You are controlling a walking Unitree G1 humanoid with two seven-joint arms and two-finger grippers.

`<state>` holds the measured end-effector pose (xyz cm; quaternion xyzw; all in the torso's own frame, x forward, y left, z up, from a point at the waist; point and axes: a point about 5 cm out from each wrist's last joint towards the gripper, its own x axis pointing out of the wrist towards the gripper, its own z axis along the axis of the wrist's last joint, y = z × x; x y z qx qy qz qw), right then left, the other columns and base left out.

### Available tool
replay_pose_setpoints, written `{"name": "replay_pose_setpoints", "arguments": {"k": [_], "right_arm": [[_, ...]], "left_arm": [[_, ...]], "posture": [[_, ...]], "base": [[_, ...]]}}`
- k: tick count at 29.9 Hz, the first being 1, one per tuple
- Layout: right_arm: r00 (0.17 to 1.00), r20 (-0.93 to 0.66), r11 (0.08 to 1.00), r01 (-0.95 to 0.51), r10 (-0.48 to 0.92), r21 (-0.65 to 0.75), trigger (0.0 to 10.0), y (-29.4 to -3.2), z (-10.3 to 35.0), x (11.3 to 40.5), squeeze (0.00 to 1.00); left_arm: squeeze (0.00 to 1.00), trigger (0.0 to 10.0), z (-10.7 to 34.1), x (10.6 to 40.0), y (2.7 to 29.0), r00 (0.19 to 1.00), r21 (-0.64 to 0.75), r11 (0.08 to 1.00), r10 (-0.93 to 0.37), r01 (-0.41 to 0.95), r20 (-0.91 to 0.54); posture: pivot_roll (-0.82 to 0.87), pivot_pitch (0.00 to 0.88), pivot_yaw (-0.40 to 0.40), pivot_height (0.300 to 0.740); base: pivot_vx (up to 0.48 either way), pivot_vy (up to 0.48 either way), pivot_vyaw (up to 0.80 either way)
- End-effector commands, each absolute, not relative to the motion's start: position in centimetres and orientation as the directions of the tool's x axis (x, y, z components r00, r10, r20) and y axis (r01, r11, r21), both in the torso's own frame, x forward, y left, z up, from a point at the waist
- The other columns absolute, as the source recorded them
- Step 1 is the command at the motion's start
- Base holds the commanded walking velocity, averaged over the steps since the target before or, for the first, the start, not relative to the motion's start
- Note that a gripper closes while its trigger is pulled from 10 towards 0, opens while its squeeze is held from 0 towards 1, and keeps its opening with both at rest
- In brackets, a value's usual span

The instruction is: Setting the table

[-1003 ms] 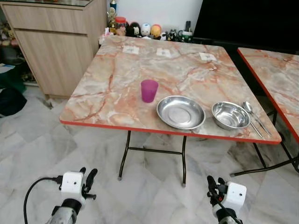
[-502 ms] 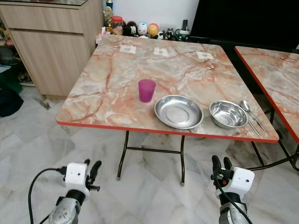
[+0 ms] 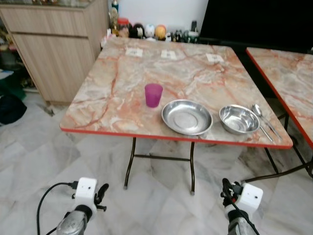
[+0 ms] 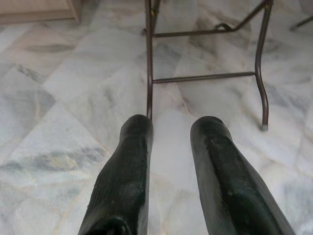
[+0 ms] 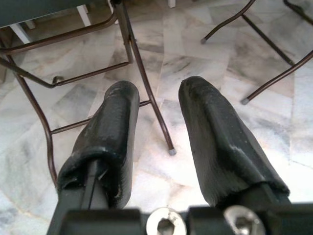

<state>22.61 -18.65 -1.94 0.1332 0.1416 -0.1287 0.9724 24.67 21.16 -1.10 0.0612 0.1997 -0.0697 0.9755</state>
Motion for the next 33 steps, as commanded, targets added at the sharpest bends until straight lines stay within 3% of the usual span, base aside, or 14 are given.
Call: {"name": "replay_pose_setpoints", "arguments": {"k": [1,3,5,7,12,15,17,21,33], "right_arm": [[0.919,-0.320,0.934,0.301,-0.230,0.192,10.0,-19.8,-2.1,22.3,0.00],[0.911,-0.324,0.932,0.320,-0.254,0.169,10.0,-20.6,-2.2,21.9,0.00],[0.897,-0.314,0.914,0.373,-0.312,0.158,10.0,-21.7,-2.3,21.3,0.00],[0.889,-0.303,0.901,0.404,-0.344,0.160,10.0,-22.2,-2.2,21.1,0.00],[0.870,-0.293,0.860,0.464,-0.397,0.214,10.0,-22.7,-1.9,21.4,0.00],[0.884,-0.362,0.908,0.378,-0.295,0.182,10.0,-21.5,-2.9,21.5,0.00],[0.885,-0.371,0.906,0.373,-0.282,0.201,10.0,-21.1,-3.0,21.5,0.00],[0.878,-0.415,0.916,0.345,-0.238,0.204,10.0,-20.0,-3.8,21.4,0.00],[0.871,-0.428,0.902,0.364,-0.241,0.233,10.0,-18.5,-4.2,21.7,0.00]], "left_arm": [[0.00,10.0,-2.0,24.4,20.4,0.885,0.083,0.978,-0.135,0.191,-0.446],[0.00,10.0,-2.6,24.1,20.4,0.870,0.074,0.981,-0.121,0.178,-0.477],[0.00,10.0,-3.7,23.0,20.6,0.835,0.073,0.982,-0.107,0.173,-0.540],[0.00,10.0,-4.2,22.5,20.8,0.815,0.076,0.981,-0.105,0.179,-0.570],[0.00,10.0,-4.6,22.3,21.3,0.797,0.092,0.987,-0.053,0.135,-0.602],[0.00,10.0,-5.2,21.9,20.8,0.783,0.094,0.988,-0.035,0.119,-0.621],[0.00,10.0,-5.3,21.7,20.9,0.780,0.097,0.989,-0.029,0.114,-0.625],[0.00,10.0,-5.8,20.9,21.7,0.758,0.099,0.994,0.028,0.048,-0.652],[0.00,10.0,-6.0,20.2,23.0,0.727,0.125,0.991,0.047,0.054,-0.685]], "posture": [[0.08,0.000,-0.051,0.740],[0.05,0.000,-0.032,0.740],[-0.03,0.000,0.035,0.740],[-0.04,0.000,0.040,0.740],[-0.03,0.000,-0.057,0.740],[0.01,0.000,-0.132,0.740],[0.02,0.000,-0.133,0.740],[0.06,0.000,-0.111,0.740],[0.07,0.000,-0.059,0.740]], "base": [[0.000,0.000,0.00],[0.000,0.000,0.00],[0.000,0.000,0.00],[0.000,0.000,0.00],[0.000,0.000,0.00],[0.000,0.000,0.00],[0.000,0.000,0.00],[0.000,0.000,0.00],[0.000,0.000,0.00]]}}
